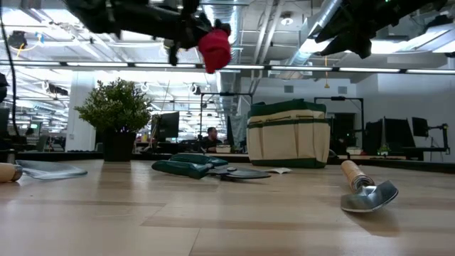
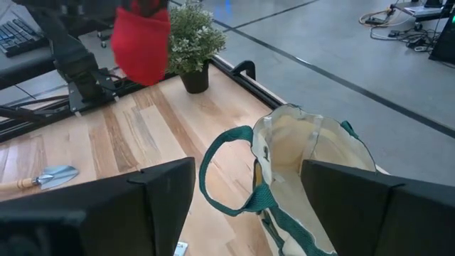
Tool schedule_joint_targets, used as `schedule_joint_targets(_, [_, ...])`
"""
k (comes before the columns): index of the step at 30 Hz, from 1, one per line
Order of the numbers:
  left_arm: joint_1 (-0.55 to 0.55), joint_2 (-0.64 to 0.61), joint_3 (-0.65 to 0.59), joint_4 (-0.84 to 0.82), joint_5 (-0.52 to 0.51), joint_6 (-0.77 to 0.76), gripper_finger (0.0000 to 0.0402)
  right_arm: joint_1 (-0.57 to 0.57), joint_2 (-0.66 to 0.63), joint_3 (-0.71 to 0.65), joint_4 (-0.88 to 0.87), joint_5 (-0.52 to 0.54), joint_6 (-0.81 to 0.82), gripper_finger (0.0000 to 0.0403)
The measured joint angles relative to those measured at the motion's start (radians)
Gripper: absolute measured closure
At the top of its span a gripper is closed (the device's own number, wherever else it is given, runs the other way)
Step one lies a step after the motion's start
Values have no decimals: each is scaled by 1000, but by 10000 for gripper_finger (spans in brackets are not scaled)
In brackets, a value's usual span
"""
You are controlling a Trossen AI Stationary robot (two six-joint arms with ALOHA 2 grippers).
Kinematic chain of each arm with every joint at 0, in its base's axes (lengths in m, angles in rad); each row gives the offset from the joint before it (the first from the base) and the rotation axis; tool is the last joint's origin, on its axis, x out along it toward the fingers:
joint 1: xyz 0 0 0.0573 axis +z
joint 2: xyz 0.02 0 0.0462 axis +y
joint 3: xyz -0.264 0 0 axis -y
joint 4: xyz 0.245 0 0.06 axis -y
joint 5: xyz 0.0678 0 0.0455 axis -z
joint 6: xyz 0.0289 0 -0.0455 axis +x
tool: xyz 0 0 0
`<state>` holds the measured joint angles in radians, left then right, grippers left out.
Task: Pick & Place Garden tools in Gardening bag
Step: Put the red gloves into the gardening bag
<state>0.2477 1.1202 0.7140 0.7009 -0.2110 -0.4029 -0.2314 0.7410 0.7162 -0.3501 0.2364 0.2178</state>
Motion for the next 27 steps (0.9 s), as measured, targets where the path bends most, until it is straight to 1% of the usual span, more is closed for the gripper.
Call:
schedule_joint_targets(4, [51,114,120,5,128,102,375,0,0,0,0,0,4,153])
schedule_joint_targets(13, [151,344,355,3,286,297,375,0,0,0,0,1,19,153])
schedule_joint_targets(20, [198,503,499,3,374,368,375,0,0,0,-1,0,20,153])
schedule_joint_targets(27, [198,627,585,-8,412,470,375,0,0,0,-1,0,21,153])
